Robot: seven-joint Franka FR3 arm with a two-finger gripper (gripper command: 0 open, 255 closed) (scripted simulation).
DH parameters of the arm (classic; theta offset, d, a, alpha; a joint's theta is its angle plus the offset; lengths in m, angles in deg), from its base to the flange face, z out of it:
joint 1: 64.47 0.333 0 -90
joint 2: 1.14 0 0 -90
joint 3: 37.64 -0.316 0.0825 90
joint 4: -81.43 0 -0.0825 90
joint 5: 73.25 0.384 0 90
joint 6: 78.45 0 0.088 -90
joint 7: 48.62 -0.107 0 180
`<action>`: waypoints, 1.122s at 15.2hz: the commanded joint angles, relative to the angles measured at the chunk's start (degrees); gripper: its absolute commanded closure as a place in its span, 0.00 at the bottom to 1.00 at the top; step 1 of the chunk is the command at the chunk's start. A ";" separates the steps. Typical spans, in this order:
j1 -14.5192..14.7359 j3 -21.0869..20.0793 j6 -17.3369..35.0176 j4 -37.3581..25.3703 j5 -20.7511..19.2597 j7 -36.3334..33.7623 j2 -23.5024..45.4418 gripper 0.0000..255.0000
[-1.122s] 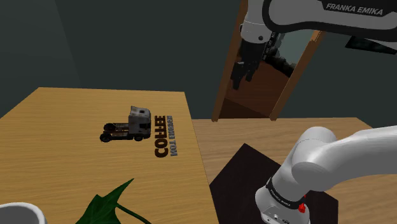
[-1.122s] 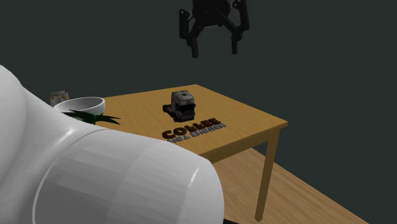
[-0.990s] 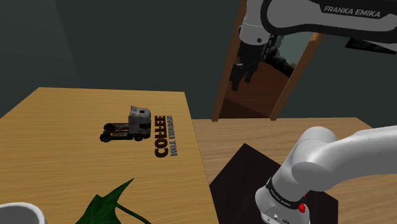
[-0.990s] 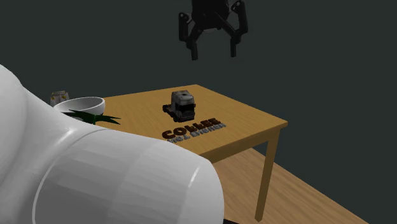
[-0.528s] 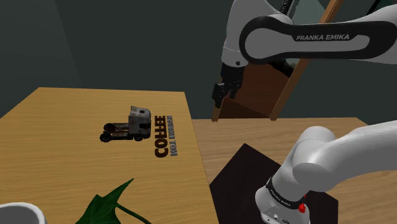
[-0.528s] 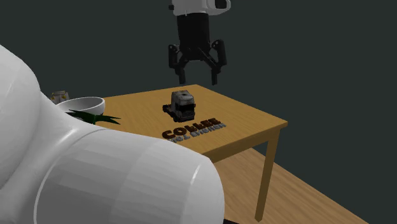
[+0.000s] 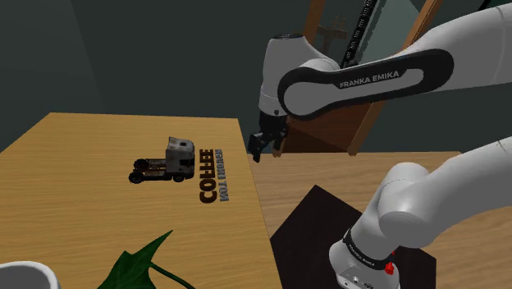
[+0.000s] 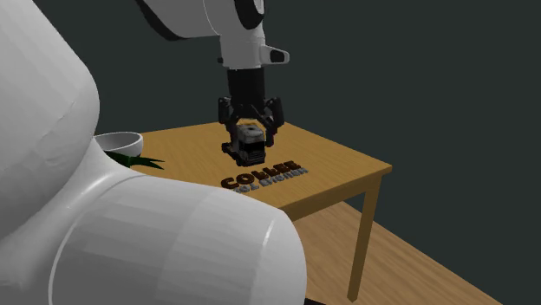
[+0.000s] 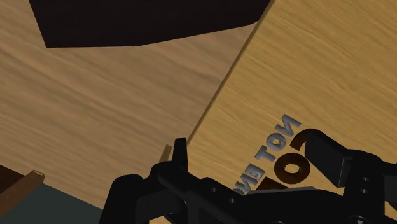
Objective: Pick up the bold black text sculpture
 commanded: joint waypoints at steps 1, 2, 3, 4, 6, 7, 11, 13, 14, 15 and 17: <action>0.44 -1.36 4.32 0.57 0.70 -2.04 3.53 0.00; 0.62 -2.01 6.23 0.64 0.94 -3.01 5.31 0.00; 0.78 -2.65 8.13 0.63 1.13 -4.00 7.17 0.00; 0.92 -3.30 10.02 0.53 1.26 -5.00 9.09 0.00; 1.15 -4.56 13.71 0.07 1.28 -7.08 13.12 0.00; 1.25 -5.17 15.51 -0.30 1.16 -8.17 15.22 0.00; 1.56 -7.36 22.24 -2.62 -0.36 -12.99 24.08 0.00; 1.83 -8.09 25.07 -4.18 -1.72 -15.56 28.44 0.00; 1.85 -8.04 25.89 -4.01 -2.06 -15.82 29.13 0.00; 1.85 -8.02 26.72 -3.86 -2.42 -16.09 29.83 0.00; 1.83 -7.95 28.36 -3.59 -3.20 -16.66 31.28 0.00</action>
